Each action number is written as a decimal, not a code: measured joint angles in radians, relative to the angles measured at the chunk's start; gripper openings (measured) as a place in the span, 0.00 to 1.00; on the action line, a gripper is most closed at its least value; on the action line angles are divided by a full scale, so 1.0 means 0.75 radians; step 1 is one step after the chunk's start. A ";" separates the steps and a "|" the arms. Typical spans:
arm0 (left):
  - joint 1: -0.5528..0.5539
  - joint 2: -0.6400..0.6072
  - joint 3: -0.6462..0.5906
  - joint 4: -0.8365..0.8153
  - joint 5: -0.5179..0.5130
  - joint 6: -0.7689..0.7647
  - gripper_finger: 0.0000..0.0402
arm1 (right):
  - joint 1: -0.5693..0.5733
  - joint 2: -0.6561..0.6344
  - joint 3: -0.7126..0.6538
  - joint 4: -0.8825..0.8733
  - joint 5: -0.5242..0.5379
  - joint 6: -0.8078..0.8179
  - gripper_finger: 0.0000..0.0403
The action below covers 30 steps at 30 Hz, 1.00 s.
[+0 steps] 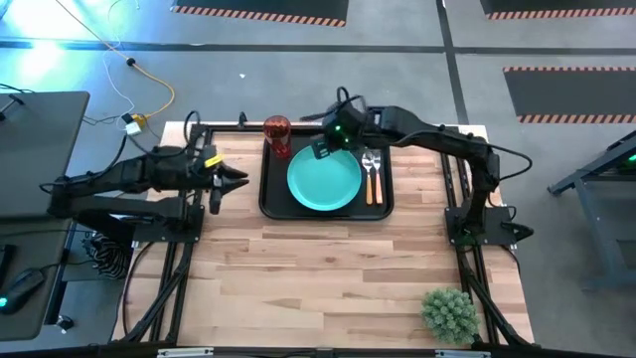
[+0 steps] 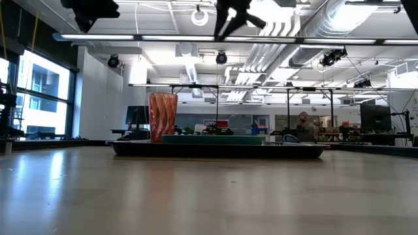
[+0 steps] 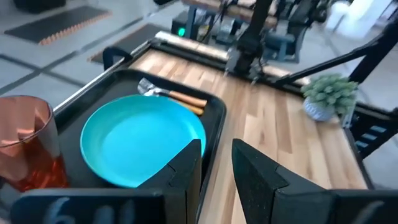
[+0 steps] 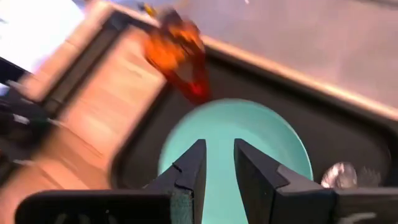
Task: Pick and place plate/cup/fork/spoon on tray
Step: Return to Home Position
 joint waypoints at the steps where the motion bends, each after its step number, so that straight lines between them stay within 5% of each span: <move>1: -0.004 -0.038 -0.031 0.026 0.000 0.000 0.20 | 0.012 0.000 0.040 0.000 0.013 -0.021 0.18; 9: -0.015 -0.335 -0.274 0.133 -0.004 0.001 0.19 | 0.109 -0.001 0.275 0.016 0.110 -0.165 0.18; 19: -0.015 -0.639 -0.587 0.405 0.014 0.012 0.20 | 0.217 0.000 0.320 0.103 0.200 -0.251 0.18; 30: -0.015 -0.746 -0.843 0.528 0.067 -0.028 0.19 | 0.230 -0.001 0.320 0.102 0.200 -0.251 0.18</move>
